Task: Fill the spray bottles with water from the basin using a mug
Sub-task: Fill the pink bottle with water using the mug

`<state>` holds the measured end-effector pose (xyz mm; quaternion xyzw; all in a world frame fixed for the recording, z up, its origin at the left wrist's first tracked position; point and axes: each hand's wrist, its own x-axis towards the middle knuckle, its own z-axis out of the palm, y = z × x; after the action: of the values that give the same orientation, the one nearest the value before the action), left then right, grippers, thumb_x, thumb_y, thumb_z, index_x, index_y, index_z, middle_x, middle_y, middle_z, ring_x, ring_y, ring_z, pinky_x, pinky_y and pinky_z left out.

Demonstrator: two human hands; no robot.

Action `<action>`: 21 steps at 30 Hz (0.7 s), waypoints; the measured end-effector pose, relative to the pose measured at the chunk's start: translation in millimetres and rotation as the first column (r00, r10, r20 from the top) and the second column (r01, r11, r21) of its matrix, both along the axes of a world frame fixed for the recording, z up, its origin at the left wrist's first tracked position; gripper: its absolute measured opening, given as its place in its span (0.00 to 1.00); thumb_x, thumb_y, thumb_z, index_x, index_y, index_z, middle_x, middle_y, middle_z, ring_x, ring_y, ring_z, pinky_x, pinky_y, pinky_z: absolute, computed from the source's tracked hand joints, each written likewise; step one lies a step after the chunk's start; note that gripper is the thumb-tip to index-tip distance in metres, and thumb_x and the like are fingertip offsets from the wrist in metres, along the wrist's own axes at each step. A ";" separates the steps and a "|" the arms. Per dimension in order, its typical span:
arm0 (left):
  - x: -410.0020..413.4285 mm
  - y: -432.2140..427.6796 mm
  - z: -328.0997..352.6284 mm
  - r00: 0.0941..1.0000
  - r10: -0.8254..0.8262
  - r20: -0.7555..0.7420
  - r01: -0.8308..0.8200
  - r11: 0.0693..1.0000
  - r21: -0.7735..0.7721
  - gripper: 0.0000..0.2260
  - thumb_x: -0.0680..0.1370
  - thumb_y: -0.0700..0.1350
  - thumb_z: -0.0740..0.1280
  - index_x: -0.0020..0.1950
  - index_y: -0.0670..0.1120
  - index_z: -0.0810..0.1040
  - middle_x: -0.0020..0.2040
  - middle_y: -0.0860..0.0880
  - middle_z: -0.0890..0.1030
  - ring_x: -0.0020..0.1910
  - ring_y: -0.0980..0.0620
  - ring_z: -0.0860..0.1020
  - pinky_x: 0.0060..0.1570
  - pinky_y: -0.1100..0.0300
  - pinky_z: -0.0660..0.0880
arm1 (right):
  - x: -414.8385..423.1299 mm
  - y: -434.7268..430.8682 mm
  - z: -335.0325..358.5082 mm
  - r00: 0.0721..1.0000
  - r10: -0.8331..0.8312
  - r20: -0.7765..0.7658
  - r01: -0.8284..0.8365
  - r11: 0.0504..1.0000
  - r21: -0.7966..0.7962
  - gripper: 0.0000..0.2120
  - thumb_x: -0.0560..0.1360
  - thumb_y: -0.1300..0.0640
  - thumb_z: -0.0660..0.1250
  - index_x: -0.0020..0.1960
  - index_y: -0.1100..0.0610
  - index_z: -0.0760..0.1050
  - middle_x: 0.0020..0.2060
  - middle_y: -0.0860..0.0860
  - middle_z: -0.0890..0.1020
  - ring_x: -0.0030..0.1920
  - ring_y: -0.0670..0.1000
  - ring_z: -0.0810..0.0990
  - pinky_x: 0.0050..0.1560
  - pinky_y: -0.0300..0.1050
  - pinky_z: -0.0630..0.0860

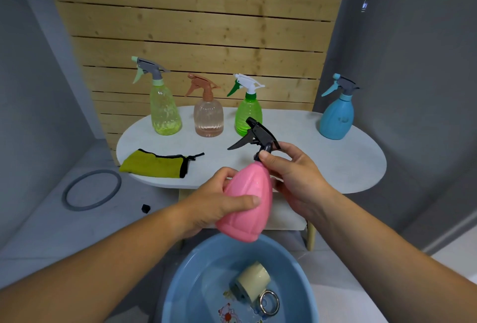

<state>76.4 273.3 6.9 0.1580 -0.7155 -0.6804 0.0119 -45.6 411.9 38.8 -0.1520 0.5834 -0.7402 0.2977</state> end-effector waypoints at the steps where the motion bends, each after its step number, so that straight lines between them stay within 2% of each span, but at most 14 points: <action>1: 1.0 -1.9 0.5 1.000 -0.014 0.007 0.014 0.999 0.049 0.36 0.57 0.57 0.79 0.63 0.52 0.75 0.59 0.47 0.81 0.52 0.50 0.83 0.44 0.57 0.82 | -0.9 0.2 -0.7 1.000 -0.001 0.001 0.001 1.000 0.003 0.16 0.72 0.59 0.75 0.59 0.55 0.77 0.45 0.55 0.86 0.36 0.48 0.82 0.36 0.41 0.76; 3: 2.4 -4.0 2.2 0.999 -0.052 0.012 0.050 0.991 0.122 0.33 0.60 0.54 0.78 0.64 0.52 0.76 0.58 0.47 0.83 0.51 0.50 0.85 0.43 0.56 0.81 | -2.1 0.1 -1.7 1.000 0.003 0.007 -0.003 1.000 0.002 0.16 0.72 0.59 0.75 0.58 0.55 0.77 0.45 0.54 0.86 0.37 0.48 0.82 0.37 0.42 0.76; 5: 2.1 -3.5 2.6 0.998 -0.057 0.002 0.056 0.986 0.157 0.33 0.61 0.55 0.78 0.65 0.53 0.76 0.58 0.47 0.84 0.51 0.51 0.85 0.43 0.57 0.81 | -2.4 -0.7 -1.9 1.000 0.001 0.013 -0.001 1.000 -0.005 0.15 0.73 0.59 0.75 0.58 0.55 0.77 0.44 0.54 0.86 0.36 0.48 0.82 0.34 0.40 0.77; 8: -0.9 0.7 1.7 0.999 -0.037 0.003 0.037 0.994 0.099 0.38 0.57 0.59 0.80 0.65 0.55 0.74 0.59 0.48 0.82 0.55 0.49 0.84 0.45 0.56 0.82 | -3.2 -1.5 -2.4 1.000 -0.012 0.013 0.012 1.000 -0.003 0.16 0.73 0.59 0.75 0.59 0.57 0.77 0.44 0.55 0.86 0.35 0.47 0.83 0.32 0.39 0.77; 11: -1.6 0.9 -1.4 0.999 -0.031 0.011 0.030 0.997 0.067 0.38 0.56 0.58 0.81 0.64 0.54 0.74 0.59 0.48 0.81 0.53 0.50 0.84 0.44 0.57 0.82 | -4.2 -1.8 -4.3 1.000 -0.012 0.004 0.012 1.000 0.010 0.17 0.73 0.59 0.75 0.60 0.57 0.77 0.44 0.54 0.87 0.35 0.47 0.82 0.32 0.39 0.77; 16: 0.7 -9.5 -2.0 0.998 -0.060 0.030 0.054 0.983 0.173 0.35 0.58 0.55 0.80 0.64 0.53 0.78 0.58 0.46 0.83 0.52 0.48 0.85 0.44 0.54 0.82 | -8.0 -3.3 -6.7 1.000 -0.018 -0.006 0.018 1.000 0.016 0.19 0.73 0.58 0.75 0.62 0.54 0.76 0.43 0.53 0.87 0.36 0.47 0.83 0.34 0.39 0.77; 21: 1.5 -14.5 -1.5 0.995 -0.095 0.004 0.090 0.950 0.298 0.34 0.60 0.54 0.75 0.66 0.49 0.78 0.50 0.44 0.85 0.46 0.47 0.85 0.39 0.56 0.81 | -8.0 -7.7 -9.5 0.999 -0.005 0.037 0.005 1.000 -0.011 0.18 0.73 0.59 0.75 0.62 0.56 0.77 0.44 0.53 0.86 0.36 0.47 0.82 0.36 0.40 0.77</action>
<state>77.9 258.7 5.5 0.1305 -0.6115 -0.7788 -0.0506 -53.7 404.3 29.3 -0.1385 0.5742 -0.7468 0.3056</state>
